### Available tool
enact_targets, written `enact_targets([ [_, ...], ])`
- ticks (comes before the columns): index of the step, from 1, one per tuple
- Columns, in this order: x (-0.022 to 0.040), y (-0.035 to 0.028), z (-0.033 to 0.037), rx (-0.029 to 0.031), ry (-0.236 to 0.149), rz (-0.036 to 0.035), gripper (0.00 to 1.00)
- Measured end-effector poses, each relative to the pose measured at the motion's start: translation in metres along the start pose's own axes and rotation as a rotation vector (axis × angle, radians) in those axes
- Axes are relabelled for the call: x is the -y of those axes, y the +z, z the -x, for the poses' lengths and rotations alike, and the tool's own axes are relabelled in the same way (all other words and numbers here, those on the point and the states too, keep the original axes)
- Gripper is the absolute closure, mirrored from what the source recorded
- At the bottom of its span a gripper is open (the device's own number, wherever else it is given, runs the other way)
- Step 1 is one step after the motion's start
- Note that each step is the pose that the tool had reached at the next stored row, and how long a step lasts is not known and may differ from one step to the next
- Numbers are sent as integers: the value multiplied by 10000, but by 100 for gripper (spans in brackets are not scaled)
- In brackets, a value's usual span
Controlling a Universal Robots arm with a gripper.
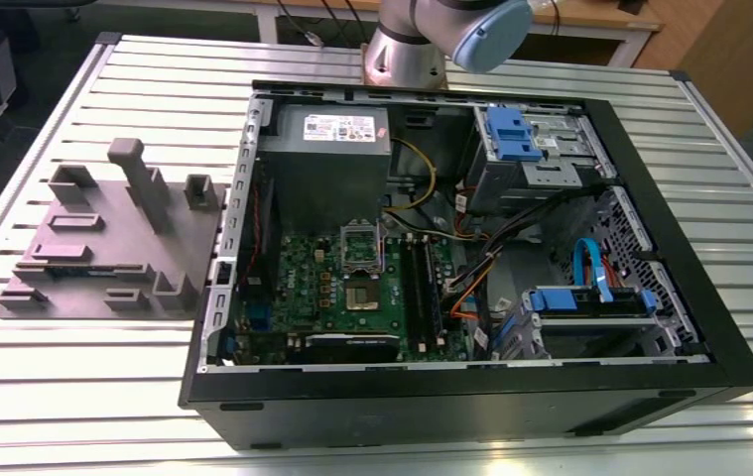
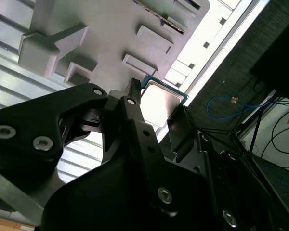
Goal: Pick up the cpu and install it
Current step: 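Pick up the cpu and move it towards the insertion slot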
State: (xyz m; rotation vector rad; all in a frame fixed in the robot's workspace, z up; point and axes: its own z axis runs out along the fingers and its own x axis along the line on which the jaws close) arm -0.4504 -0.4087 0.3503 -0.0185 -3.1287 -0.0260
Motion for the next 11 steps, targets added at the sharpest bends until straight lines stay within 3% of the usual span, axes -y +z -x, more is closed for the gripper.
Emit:
enact_targets([
  [11, -1, -41, -1, -1, 0, 0, 53],
])
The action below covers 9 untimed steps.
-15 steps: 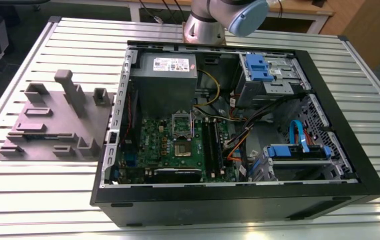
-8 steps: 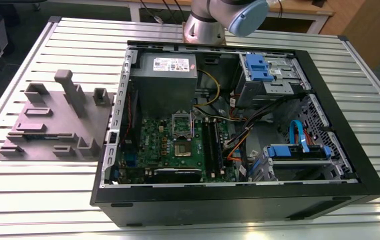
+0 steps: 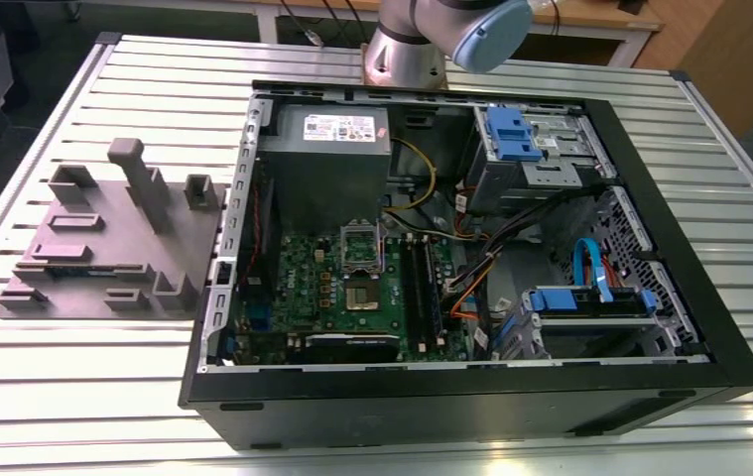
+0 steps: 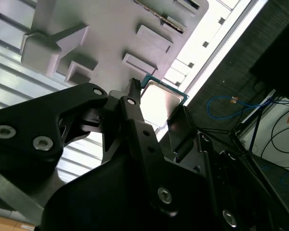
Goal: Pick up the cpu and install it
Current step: 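Pick up the cpu and move it towards the insertion slot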
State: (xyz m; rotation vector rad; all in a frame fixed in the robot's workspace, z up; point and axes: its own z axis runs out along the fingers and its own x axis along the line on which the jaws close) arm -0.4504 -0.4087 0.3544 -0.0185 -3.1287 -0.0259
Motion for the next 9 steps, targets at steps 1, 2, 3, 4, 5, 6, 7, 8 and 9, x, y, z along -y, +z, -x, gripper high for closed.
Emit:
enact_targets([
  [1, 0, -9, 0, 0, -1, 0, 53],
  [2, 0, -10, 0, -1, 0, 0, 53],
  [3, 0, -11, 0, 0, 0, 0, 53],
  [4, 0, -13, 0, -1, 0, 0, 53],
  [5, 0, -15, 0, -1, 0, 0, 53],
  [6, 0, -17, 0, -1, 0, 0, 53],
  [7, 0, -20, 0, -1, 0, 0, 53],
  [8, 0, -22, 0, -1, 0, 0, 53],
  [9, 0, -25, 0, 0, 0, 0, 53],
])
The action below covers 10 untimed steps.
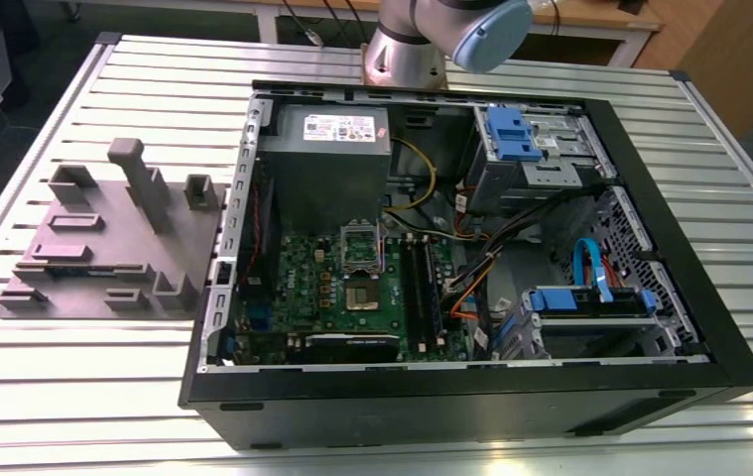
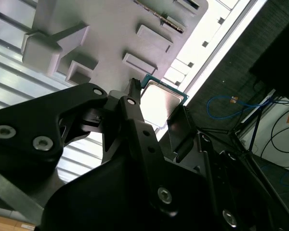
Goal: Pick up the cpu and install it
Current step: 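Pick up the cpu and move it towards the insertion slot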
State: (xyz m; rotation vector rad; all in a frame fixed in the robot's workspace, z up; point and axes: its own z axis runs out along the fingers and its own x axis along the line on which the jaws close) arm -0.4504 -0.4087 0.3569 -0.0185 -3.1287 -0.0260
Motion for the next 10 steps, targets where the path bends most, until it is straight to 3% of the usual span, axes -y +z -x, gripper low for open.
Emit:
enact_targets([
  [10, -1, -33, 0, -1, 0, 0, 53],
])
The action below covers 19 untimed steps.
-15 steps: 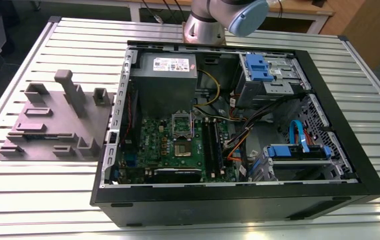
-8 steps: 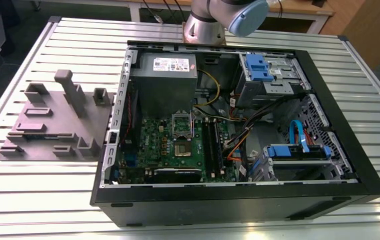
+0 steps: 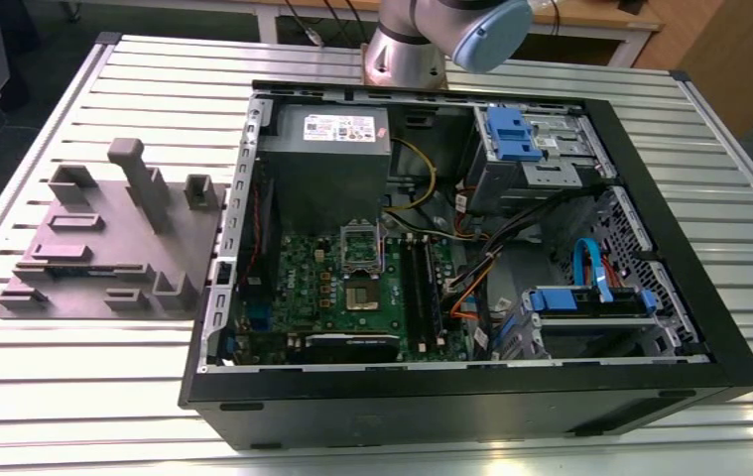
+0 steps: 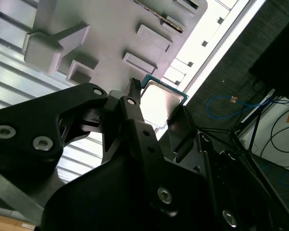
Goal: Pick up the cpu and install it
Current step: 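Pick up the cpu and move it towards the insertion slot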
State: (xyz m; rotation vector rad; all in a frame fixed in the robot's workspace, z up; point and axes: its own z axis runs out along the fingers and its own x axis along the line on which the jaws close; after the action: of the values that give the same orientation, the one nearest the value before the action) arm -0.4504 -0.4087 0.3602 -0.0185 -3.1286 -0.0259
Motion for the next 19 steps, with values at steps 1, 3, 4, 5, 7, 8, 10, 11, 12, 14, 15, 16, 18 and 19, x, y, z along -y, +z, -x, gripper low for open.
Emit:
enact_targets([
  [1, 0, -4, 0, 0, 0, 0, 53],
  [3, 0, -12, 0, 1, 0, 0, 53],
  [4, 0, -16, 0, 0, 0, 0, 53],
  [5, 0, -19, 0, 1, 0, 1, 53],
  [7, 0, -23, 0, 2, 0, 1, 53],
  [8, 0, -27, 0, 0, 0, 0, 53],
  [10, -1, -45, -1, 1, 0, 0, 53],
  [11, -1, -46, -1, 1, 0, 0, 53],
  [12, -1, -46, -1, 0, 0, 0, 53],
  [14, -1, -47, 0, -1, 0, -1, 53],
  [15, -1, -48, 0, 0, 1, 0, 53],
  [16, -1, -49, 1, 0, 1, 0, 53],
  [18, -1, -55, 2, 0, 1, -1, 53],
  [19, -1, -60, 3, -1, 0, -1, 53],
])
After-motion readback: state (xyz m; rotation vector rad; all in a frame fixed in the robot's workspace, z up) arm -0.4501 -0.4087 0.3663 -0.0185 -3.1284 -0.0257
